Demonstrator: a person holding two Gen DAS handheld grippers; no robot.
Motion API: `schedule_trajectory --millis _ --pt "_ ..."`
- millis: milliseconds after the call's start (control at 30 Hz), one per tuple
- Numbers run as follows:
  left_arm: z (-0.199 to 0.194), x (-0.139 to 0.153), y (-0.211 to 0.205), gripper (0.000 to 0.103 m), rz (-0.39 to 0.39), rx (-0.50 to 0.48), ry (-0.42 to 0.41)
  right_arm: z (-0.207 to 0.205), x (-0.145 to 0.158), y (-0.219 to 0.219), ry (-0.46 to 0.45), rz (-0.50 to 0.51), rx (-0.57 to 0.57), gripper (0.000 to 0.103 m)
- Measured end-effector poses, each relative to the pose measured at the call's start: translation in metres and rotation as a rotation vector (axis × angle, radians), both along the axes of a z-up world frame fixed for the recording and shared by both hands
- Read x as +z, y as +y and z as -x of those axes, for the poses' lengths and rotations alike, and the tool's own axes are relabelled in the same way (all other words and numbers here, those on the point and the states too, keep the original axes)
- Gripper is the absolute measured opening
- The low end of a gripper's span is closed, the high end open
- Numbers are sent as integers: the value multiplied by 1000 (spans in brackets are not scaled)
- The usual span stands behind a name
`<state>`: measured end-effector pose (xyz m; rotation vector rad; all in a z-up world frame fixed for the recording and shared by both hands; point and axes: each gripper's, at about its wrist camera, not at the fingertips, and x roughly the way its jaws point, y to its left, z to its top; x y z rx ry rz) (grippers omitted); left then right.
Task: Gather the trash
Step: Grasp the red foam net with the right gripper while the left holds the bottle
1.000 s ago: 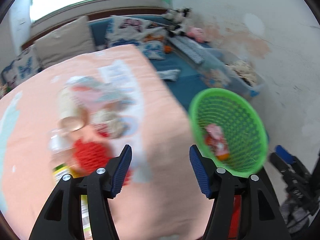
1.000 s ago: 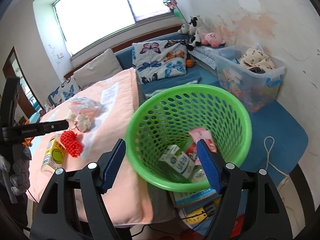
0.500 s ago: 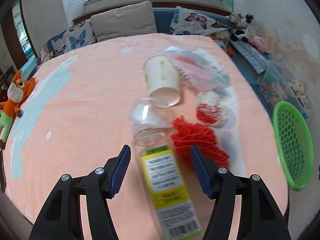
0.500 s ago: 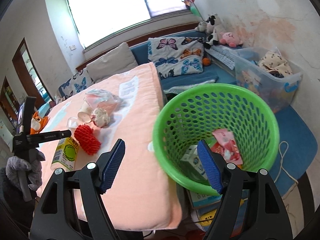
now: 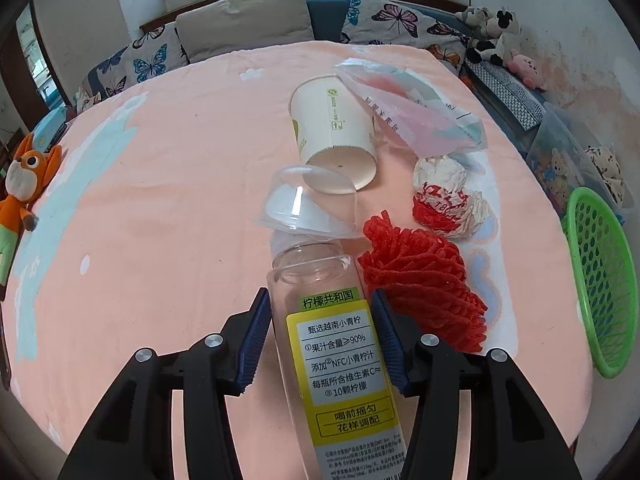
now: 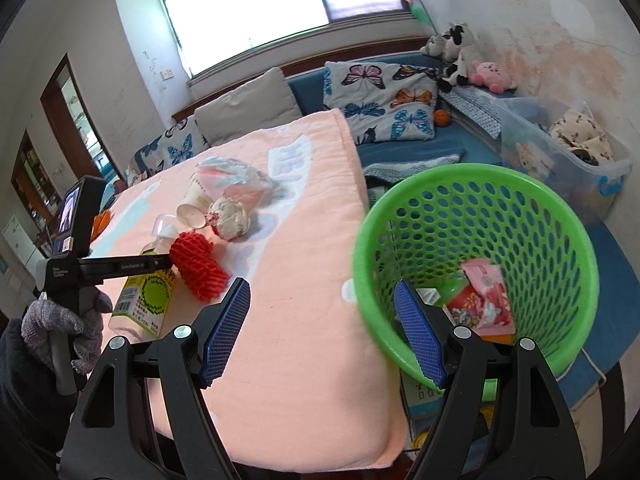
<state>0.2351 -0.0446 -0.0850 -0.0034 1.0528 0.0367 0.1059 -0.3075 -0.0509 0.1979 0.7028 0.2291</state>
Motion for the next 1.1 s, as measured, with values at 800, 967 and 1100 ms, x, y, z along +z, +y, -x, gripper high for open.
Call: schedule_trajectory --millis 800,967,1100 --pt "47 29 57 46 116 -106 -34 -43 -10 95 43 38 210 75" --pt "53 34 77 46 134 -95 -42 -61 -17 126 61 47 264 74" --pt "57 41 91 46 143 -82 -61 -73 -21 149 68 63 304 73"
